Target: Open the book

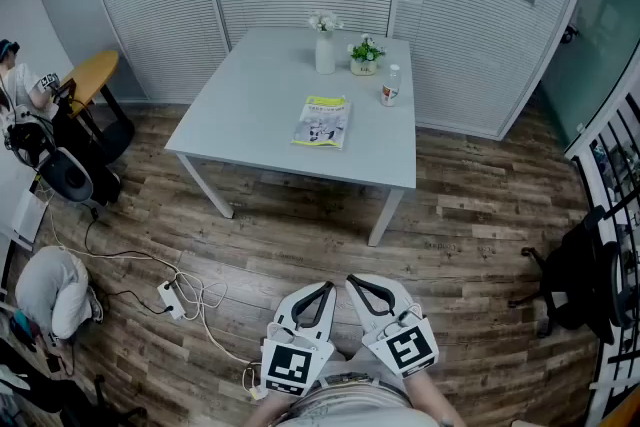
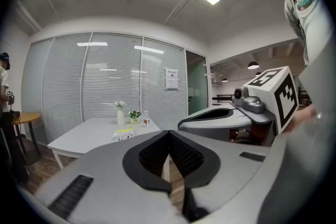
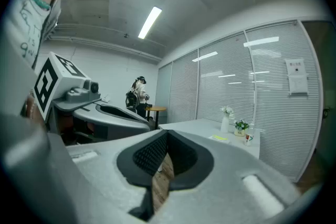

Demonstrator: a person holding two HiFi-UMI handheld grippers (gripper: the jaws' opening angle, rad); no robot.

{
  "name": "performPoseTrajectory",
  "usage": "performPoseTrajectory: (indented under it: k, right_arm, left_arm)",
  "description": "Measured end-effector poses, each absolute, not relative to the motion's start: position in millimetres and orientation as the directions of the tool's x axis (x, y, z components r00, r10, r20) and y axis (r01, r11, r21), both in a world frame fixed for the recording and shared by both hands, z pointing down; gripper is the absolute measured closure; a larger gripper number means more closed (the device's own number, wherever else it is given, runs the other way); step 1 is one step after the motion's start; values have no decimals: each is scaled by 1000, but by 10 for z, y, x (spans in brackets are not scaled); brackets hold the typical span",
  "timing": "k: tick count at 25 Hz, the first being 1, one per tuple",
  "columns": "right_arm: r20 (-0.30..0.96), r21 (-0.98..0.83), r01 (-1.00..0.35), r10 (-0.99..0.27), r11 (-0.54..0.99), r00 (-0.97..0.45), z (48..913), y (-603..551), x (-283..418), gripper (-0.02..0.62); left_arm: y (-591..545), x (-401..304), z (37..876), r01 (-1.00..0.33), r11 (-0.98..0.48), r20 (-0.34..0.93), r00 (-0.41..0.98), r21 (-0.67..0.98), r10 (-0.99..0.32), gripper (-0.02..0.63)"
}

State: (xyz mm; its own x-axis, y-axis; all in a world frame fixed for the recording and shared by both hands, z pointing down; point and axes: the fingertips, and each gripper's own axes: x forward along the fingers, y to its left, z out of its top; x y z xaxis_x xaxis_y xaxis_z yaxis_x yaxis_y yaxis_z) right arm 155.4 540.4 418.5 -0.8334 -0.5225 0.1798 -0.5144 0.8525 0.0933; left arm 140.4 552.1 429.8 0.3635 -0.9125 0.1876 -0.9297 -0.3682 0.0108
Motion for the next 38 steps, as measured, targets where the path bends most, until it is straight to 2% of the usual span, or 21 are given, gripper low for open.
performPoseTrajectory:
  k: [4,16,21,32,38]
  right_arm:
    - [179,90,-504,-511,859,-841,4225,5462,1533,594]
    - [193,49,-480,-480,876,-856,4337,5320,1428,594]
    - [178,44,-475,-475,879,-862,4318,4949,1307,594]
    - [139,33,-429,-429,903,-892,4075,3889,845,594]
    - [124,52,-445,-448,894,-885,3951,3440,777,594]
  left_arm:
    - [5565,1434,4289,-914,-398,165,406,82,-899,607]
    - [5421,1320,4413,-919,-387,211,394,77,-895,607]
    - [5079,1205,4359,-926,-376,209,374,30,-904,607]
    - [3996,825,4214,-926,-371,194,379,75,-905,607]
    - [3599,705,4122,-930,-360,183,369,77,-911,607]
